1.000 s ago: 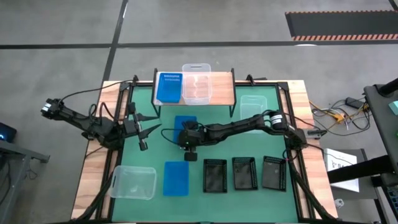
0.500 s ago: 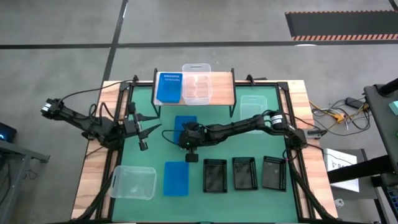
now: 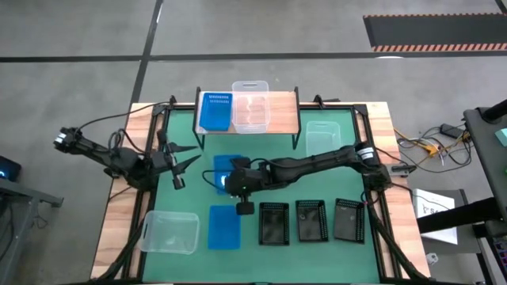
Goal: Stack baskets on shelf by color
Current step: Stack the top blue bin on the blue bin on the shelf
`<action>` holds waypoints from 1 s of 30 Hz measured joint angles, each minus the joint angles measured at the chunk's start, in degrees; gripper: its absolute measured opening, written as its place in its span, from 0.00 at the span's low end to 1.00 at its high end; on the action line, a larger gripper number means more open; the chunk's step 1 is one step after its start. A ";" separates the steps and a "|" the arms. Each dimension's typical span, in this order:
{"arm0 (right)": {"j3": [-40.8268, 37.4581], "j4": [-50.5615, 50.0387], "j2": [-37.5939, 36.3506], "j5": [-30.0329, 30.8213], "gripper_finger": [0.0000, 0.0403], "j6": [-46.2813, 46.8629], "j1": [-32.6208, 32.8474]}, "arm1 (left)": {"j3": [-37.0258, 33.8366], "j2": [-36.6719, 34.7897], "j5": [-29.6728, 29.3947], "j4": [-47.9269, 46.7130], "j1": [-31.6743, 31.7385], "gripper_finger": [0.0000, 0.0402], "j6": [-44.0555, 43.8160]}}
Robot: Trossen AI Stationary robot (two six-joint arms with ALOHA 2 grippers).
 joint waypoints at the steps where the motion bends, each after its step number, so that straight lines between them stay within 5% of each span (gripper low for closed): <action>1: 1.01 -0.56 -0.14 0.01 0.02 -0.46 0.34 | -0.49 -0.83 0.00 0.07 0.00 0.27 0.02; 12: 13.01 -3.75 -0.44 0.26 0.02 -5.33 1.07 | -2.70 -7.68 1.27 1.60 0.01 0.27 -0.43; 18: 16.76 -3.58 -0.44 7.08 0.02 -11.00 0.21 | -3.49 -8.93 1.79 1.47 -0.04 0.27 -0.47; 30: 18.19 2.21 -0.24 10.66 0.02 -18.26 -8.28 | -5.11 -10.13 1.88 6.21 0.00 0.27 0.03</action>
